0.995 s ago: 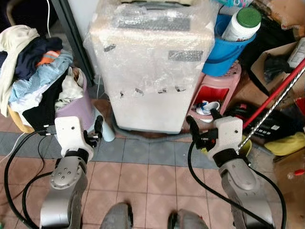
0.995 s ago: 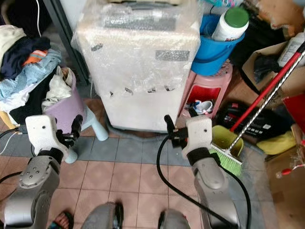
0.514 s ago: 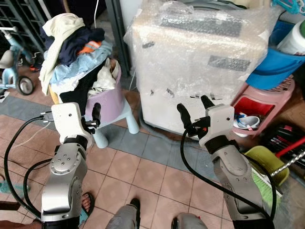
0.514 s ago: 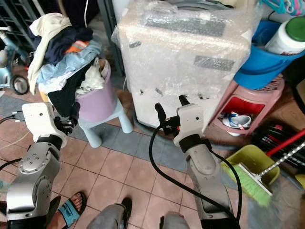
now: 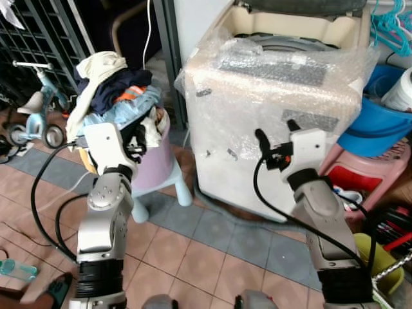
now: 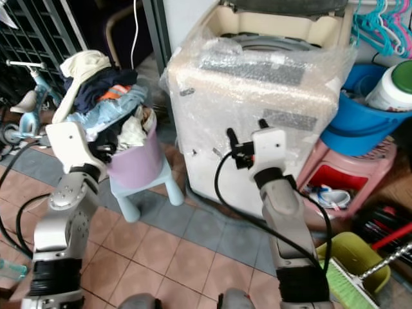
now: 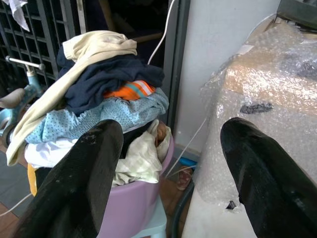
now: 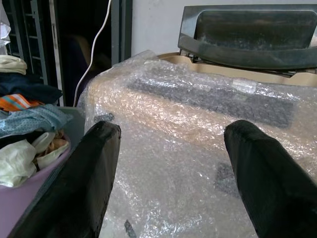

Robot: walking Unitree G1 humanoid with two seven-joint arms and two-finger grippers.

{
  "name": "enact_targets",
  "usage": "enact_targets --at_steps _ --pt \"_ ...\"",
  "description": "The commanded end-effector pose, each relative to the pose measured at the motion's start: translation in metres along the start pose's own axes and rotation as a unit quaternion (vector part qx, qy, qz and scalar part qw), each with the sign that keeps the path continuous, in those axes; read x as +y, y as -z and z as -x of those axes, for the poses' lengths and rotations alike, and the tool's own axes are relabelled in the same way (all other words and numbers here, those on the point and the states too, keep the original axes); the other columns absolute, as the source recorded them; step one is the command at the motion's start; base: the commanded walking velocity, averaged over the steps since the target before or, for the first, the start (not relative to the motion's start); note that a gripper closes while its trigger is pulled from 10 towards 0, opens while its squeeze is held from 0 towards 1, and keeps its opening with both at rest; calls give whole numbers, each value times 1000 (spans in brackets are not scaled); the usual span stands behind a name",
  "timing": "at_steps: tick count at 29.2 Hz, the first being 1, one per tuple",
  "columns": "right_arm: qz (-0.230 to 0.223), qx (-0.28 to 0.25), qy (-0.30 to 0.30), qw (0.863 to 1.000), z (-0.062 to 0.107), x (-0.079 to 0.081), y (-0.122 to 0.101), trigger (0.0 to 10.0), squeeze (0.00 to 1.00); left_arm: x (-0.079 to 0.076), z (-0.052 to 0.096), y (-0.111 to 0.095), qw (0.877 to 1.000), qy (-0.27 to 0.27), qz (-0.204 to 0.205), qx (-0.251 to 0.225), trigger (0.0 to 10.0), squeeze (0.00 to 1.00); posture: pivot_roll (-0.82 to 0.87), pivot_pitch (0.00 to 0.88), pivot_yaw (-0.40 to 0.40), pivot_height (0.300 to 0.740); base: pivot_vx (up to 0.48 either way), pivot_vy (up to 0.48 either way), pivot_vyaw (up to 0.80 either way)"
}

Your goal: Clothes washing

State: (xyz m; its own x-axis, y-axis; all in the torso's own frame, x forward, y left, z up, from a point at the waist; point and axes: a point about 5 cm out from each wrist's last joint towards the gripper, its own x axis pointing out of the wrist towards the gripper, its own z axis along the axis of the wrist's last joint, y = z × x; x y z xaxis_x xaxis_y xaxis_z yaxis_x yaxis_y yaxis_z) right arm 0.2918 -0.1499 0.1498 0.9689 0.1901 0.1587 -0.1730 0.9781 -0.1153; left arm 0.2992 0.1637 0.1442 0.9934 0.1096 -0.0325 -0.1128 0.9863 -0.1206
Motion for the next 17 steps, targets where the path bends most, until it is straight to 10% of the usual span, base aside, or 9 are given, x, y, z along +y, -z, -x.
enact_targets --at_steps 1,10,17 --pt "-6 5 -22 1000 -1 15 0 10000 0 10 4 1 1000 -25 -7 0 10000 0 -29 3 18 740 386 285 0" --pt "56 17 -43 997 -4 27 5 10000 0 9 10 12 999 -26 -23 12 10000 0 -27 83 -3 740 330 344 0" --pt "2 35 -94 995 4 44 3 10000 0 4 12 7 1000 -19 -21 11 10000 0 -41 149 13 740 266 400 0"
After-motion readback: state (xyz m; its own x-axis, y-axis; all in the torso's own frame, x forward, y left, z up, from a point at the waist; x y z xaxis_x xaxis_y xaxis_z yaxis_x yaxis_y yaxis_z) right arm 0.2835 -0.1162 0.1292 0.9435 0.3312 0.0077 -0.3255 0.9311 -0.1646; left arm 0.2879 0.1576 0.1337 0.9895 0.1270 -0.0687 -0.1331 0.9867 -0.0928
